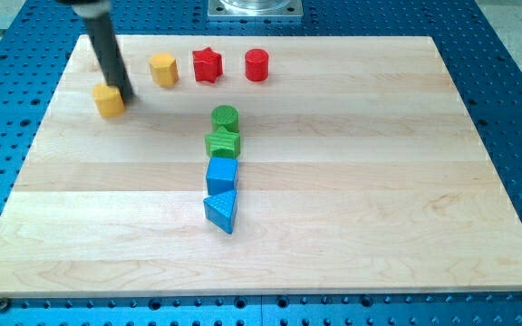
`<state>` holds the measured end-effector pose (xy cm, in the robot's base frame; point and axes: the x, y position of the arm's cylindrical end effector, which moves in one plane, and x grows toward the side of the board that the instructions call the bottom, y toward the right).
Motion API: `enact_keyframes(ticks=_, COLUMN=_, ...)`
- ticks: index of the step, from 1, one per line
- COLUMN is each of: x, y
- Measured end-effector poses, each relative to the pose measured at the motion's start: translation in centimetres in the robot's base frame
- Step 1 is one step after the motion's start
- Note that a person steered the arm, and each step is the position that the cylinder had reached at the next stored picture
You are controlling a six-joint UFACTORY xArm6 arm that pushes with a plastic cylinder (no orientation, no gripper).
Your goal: Move the green circle into the green star
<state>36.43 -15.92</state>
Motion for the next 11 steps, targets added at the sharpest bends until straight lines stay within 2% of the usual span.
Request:
enact_keyframes(ticks=1, x=0.4, y=1.5)
enact_keyframes(ticks=2, x=-4.1, y=-4.3)
enact_keyframes(ticks=3, x=-1.2, y=-7.7)
enact_keyframes(ticks=4, x=4.9, y=0.3)
enact_keyframes(ticks=5, x=8.1, y=3.5)
enact_keyframes(ticks=6, x=8.1, y=-0.3)
enact_keyframes(ticks=8, x=3.7, y=5.8)
enact_keyframes(ticks=9, x=3.7, y=9.2)
enact_keyframes(ticks=10, x=1.1, y=8.2)
enact_keyframes(ticks=11, x=-1.1, y=13.4)
